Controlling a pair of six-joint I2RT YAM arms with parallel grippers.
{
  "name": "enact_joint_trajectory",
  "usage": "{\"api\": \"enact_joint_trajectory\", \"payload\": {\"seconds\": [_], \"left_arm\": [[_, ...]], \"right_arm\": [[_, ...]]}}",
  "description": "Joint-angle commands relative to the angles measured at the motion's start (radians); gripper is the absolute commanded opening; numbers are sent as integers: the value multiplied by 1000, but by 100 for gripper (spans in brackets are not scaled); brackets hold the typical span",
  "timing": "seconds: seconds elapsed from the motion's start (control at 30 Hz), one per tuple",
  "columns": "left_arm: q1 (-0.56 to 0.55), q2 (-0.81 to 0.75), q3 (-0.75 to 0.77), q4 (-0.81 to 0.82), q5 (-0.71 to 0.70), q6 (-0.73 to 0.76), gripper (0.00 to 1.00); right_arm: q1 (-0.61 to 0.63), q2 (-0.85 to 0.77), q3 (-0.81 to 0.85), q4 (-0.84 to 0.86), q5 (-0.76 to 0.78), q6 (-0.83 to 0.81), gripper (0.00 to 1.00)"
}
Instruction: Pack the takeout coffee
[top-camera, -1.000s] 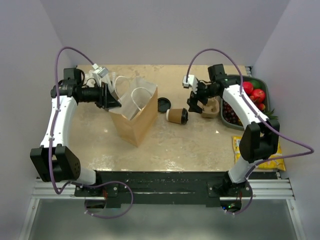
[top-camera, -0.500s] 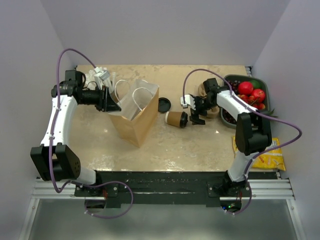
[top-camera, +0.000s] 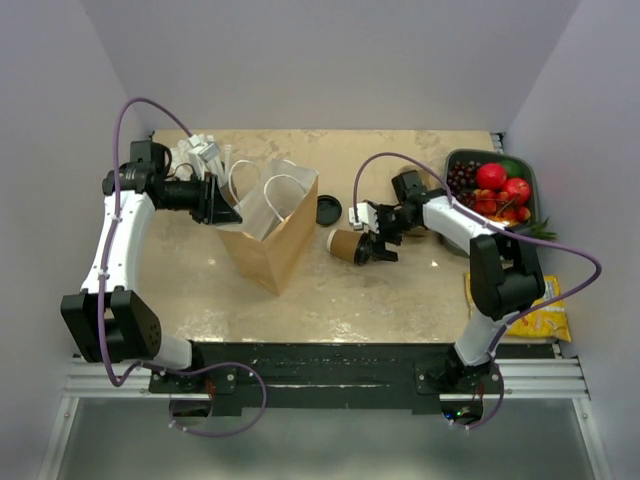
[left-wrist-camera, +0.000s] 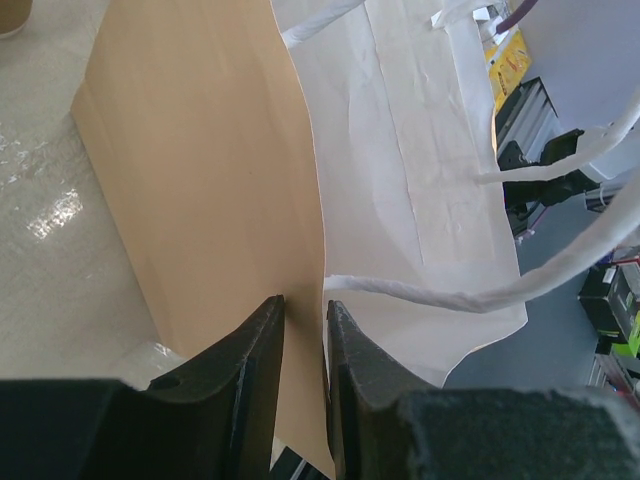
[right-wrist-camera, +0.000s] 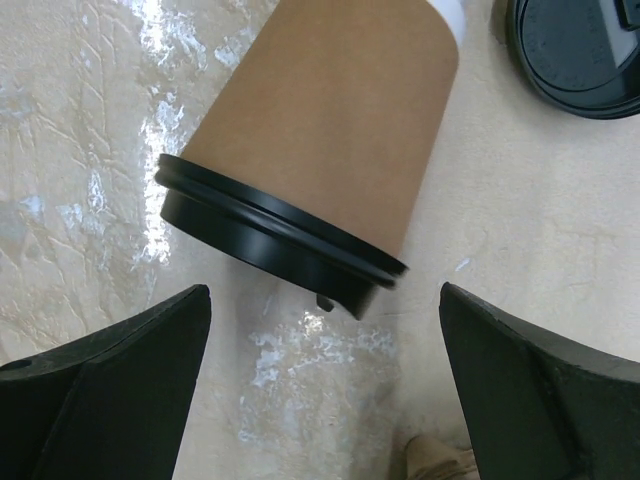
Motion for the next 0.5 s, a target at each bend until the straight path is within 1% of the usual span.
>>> {"api": "enact_joint_trajectory", "payload": {"seconds": [0.0,0.07,0.23,0.47], "left_arm": [[3,-33,-14,1,12,21,29],[2,-33,-17,4,13,23,29],[3,-44,-29,21,13,9,29],[2,-53,-35,15,3,10,29]], "right_arm": [[-2,-19,55,-47,-28,-64,97],[-2,-18,75,-82,-40,-120,96],[5,-5,104,-162,-72,-194,92],[54,11,123,-153,-92,-211,87]]}}
